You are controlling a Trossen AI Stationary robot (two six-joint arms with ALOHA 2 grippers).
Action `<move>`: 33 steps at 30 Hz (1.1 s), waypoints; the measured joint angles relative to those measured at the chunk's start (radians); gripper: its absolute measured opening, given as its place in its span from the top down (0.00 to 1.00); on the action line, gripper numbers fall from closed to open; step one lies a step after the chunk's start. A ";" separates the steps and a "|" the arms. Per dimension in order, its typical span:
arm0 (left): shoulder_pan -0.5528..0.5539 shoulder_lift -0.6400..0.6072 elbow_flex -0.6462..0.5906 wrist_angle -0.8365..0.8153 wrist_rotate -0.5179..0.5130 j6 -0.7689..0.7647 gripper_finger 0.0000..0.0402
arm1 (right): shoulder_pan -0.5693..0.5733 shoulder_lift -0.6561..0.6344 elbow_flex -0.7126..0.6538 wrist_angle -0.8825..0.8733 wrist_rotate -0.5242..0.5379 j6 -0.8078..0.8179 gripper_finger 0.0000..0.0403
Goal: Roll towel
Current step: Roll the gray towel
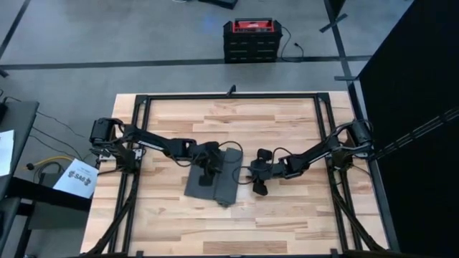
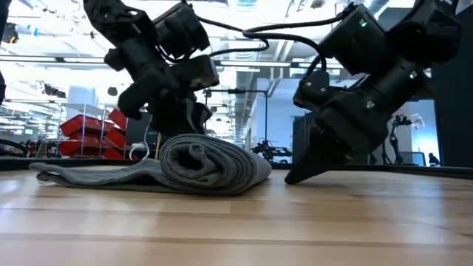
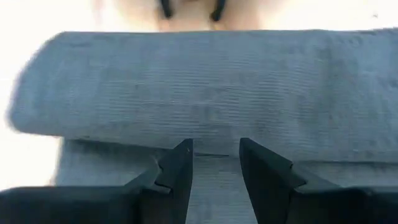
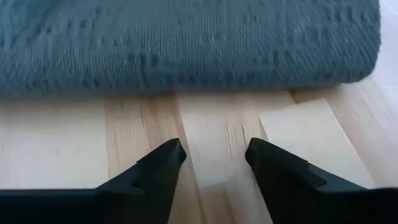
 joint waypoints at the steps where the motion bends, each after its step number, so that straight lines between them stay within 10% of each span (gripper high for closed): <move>1: -0.009 0.000 0.000 0.007 0.007 0.010 0.71 | 0.000 0.014 0.001 0.020 0.003 0.000 0.51; 21: 0.007 0.084 -0.213 0.435 -0.049 0.028 0.71 | 0.002 0.076 0.002 0.132 -0.031 -0.023 0.45; 33: -0.002 -0.021 -0.177 0.253 -0.065 0.031 0.71 | -0.009 0.076 0.001 0.124 -0.050 -0.026 0.45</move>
